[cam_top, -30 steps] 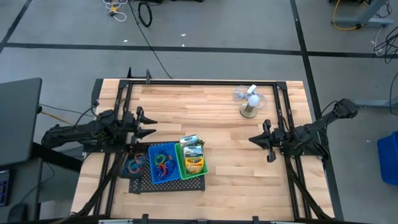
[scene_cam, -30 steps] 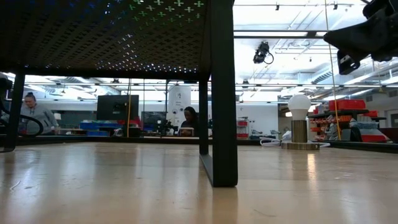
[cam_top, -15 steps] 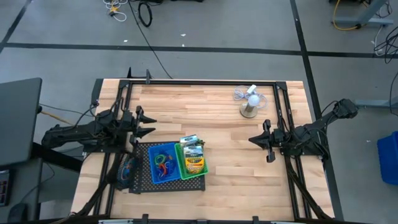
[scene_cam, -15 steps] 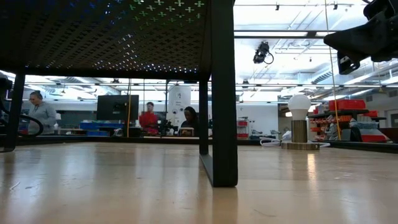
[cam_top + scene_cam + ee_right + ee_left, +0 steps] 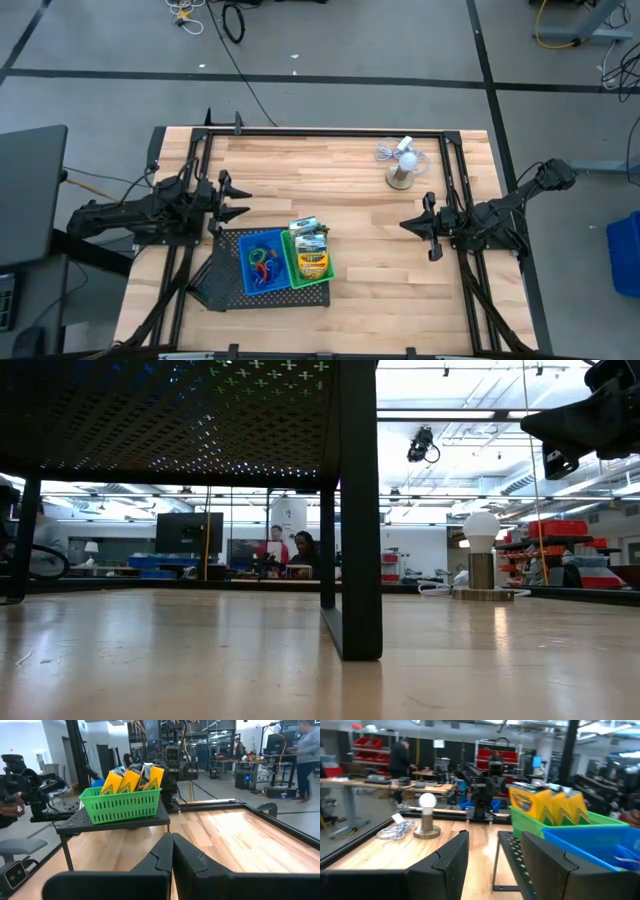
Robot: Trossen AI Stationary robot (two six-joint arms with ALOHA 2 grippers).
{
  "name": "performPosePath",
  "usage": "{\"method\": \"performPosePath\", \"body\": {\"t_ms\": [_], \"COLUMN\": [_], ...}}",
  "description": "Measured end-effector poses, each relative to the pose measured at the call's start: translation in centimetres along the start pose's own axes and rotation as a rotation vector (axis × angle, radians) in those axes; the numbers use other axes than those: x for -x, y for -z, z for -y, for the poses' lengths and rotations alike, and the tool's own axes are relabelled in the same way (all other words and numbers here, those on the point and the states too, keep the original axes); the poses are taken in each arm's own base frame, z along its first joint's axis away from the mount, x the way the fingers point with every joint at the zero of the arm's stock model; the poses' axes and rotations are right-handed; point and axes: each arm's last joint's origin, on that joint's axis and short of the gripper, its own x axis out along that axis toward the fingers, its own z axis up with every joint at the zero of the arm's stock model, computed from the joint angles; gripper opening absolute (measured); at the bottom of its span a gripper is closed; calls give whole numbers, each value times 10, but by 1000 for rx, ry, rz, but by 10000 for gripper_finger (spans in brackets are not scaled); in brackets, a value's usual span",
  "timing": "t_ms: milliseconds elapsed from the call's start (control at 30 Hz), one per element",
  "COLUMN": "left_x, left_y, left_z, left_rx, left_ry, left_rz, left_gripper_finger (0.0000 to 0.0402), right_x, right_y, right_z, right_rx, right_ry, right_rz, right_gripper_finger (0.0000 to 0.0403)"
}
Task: Pick & Place Office Desk Supplies
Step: Put the black bin with the rubber bands on the shelf
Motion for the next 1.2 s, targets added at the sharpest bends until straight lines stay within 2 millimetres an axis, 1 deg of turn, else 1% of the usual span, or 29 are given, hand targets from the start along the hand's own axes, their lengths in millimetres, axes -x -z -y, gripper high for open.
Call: {"method": "performPosePath", "body": {"t_ms": [167,400,633,733,833,900,1100,1200], "left_x": [0,0,1,1,1,1,2,0], "left_y": [0,1,1,2,2,-1,-22,-28], "left_z": [2,2,6,7,6,6,8,9], "left_rx": [-51,-38,-41,-10,73,79,20,8], "left_ry": [53,57,206,229,220,204,197,194], "left_rz": [-3,-14,-22,-28,-38,-35,5,-3], "left_gripper_finger": [188,188,188,188,188,188,188,188], "right_x": [0,0,0,0,0,0,0,-2], "right_y": [0,0,0,-1,-4,-6,-6,-3], "right_z": [0,0,0,0,0,1,1,3], "right_rx": [0,0,-1,-4,-77,-108,-40,-76], "right_ry": [0,0,0,0,5,24,42,87], "right_rz": [0,0,2,6,42,60,55,34], "right_gripper_finger": [7,7,7,7,7,7,7,7]}}
